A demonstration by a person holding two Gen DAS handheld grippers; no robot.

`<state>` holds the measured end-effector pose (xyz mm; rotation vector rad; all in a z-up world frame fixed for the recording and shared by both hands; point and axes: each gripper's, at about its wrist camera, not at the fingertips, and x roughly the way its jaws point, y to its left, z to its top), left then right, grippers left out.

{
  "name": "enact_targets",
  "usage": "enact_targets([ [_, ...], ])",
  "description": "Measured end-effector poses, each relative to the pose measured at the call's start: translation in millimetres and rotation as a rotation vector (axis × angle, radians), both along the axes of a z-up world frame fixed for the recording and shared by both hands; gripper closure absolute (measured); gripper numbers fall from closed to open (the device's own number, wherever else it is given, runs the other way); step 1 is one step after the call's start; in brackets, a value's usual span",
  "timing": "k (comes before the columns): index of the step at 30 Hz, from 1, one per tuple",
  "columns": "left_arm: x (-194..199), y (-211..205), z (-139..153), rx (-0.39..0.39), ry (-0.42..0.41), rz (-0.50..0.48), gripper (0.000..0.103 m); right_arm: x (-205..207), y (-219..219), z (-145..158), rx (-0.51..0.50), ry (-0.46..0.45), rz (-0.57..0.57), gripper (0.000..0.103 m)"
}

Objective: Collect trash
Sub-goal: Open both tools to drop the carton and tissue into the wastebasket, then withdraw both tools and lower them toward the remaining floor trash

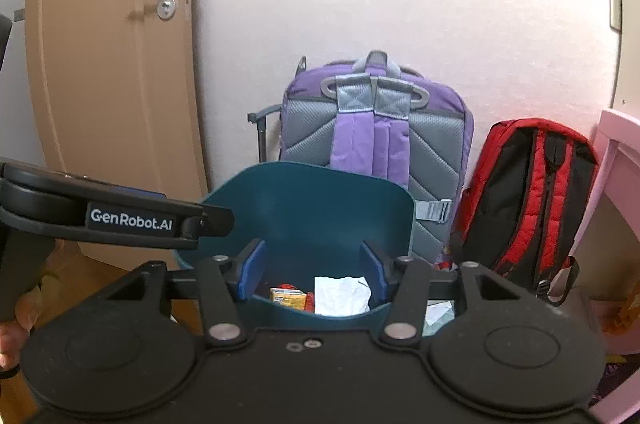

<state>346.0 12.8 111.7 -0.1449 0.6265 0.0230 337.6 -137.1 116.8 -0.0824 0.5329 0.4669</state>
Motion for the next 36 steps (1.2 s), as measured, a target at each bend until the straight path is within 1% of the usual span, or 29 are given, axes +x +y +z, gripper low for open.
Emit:
enact_targets([
  [2,-12,-1,7,-0.005,-0.011,0.0,0.033,-11,-2,6,0.005,-0.005,0.001,0.05],
  [10,-60,-4,29,-0.015,-0.049,-0.022,0.032,-46,-8,27,0.023,-0.026,0.015,0.049],
  [14,-82,-2,34,-0.025,-0.062,-0.022,0.024,-65,-8,32,0.019,-0.032,0.027,0.049],
  [19,-107,2,34,-0.028,-0.068,-0.031,0.023,-85,-7,32,0.019,-0.027,0.045,0.048],
  [21,-116,3,32,-0.03,-0.065,-0.039,0.021,-91,-8,31,0.029,-0.013,0.054,0.048],
  [24,-129,5,28,-0.03,-0.057,-0.064,0.02,-101,-8,28,0.045,0.008,0.068,0.048],
  [27,-143,8,22,-0.029,-0.047,-0.078,0.015,-110,-7,22,0.047,0.025,0.083,0.048],
  [29,-151,11,14,-0.034,-0.04,-0.084,0.01,-116,-6,16,0.049,0.038,0.091,0.048],
  [32,-160,18,0,-0.056,-0.024,-0.079,0.004,-122,-5,4,0.054,0.066,0.105,0.048],
  [36,-168,31,-24,-0.087,-0.003,-0.067,0.003,-129,-3,-21,0.06,0.116,0.126,0.048],
])
